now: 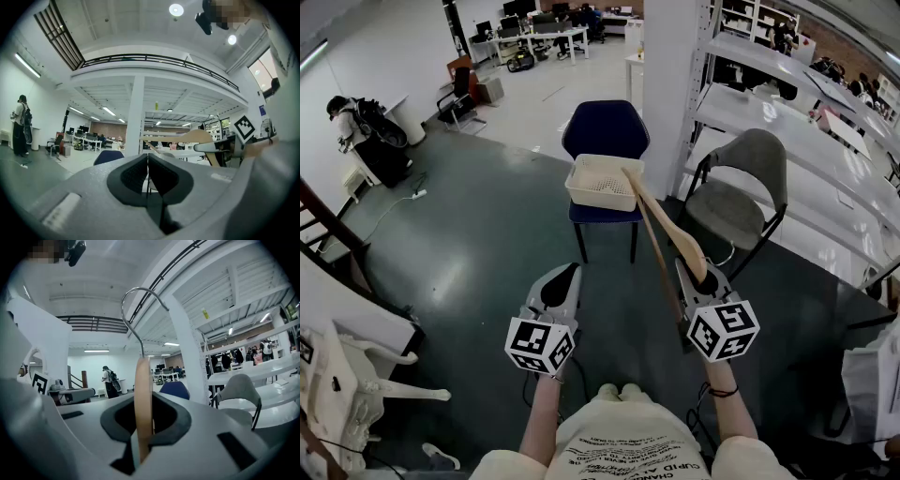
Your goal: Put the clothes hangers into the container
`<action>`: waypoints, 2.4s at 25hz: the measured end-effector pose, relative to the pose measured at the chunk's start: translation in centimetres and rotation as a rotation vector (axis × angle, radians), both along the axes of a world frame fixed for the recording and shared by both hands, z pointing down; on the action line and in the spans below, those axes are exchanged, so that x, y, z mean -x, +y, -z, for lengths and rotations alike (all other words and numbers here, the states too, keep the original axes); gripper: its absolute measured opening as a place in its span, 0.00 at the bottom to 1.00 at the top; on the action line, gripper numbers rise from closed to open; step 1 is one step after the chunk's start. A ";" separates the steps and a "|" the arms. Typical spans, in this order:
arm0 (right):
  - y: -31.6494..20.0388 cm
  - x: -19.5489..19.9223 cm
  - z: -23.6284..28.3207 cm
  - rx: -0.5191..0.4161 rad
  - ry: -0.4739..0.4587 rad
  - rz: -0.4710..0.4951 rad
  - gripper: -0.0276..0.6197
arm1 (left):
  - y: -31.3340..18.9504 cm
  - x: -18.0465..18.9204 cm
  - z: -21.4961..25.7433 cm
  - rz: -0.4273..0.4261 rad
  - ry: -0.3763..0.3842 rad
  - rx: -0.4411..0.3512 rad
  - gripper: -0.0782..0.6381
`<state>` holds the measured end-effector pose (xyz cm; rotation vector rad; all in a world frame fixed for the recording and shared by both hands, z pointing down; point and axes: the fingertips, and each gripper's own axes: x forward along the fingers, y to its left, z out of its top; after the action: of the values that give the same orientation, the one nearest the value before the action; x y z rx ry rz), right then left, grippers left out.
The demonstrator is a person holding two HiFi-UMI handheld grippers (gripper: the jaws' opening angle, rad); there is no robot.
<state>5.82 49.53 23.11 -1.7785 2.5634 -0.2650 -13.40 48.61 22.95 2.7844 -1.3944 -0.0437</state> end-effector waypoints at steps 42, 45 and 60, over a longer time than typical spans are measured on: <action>-19.6 -0.9 -5.0 0.092 -0.101 0.084 0.10 | -19.2 -0.8 -4.6 0.055 0.023 0.094 0.14; -23.7 -0.8 -5.0 0.106 -0.099 0.076 0.10 | -23.8 -0.3 -4.7 0.050 0.017 0.107 0.14; -36.1 0.3 -6.5 0.138 -0.124 0.051 0.10 | -37.1 0.9 -5.2 0.012 -0.009 0.115 0.14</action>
<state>5.51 13.46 29.60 -1.6796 2.5623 -0.5482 -14.32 11.56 28.12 2.6865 -1.3694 0.0465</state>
